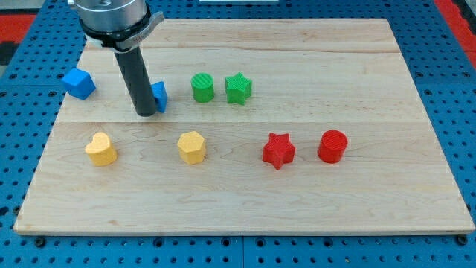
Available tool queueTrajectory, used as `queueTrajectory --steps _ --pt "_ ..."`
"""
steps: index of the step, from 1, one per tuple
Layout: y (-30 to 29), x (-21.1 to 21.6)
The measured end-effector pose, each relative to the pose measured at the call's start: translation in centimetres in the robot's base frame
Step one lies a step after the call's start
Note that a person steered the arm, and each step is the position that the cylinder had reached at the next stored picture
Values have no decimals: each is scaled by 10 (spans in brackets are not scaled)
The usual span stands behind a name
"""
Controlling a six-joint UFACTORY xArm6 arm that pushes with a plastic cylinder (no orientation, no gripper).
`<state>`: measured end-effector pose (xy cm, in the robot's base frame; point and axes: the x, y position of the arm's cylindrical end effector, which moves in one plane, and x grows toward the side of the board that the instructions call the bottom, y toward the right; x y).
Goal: Move the blue blocks in a horizontal line
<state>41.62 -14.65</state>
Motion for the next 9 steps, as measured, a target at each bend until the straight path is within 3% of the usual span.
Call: queueTrajectory --steps 2,3,5,7,8,9 --pt "5 -13" --pt "-25 -7" --pt "-157 -7" --pt "-158 -25" --pt "-158 -84" --pt "-158 -71"
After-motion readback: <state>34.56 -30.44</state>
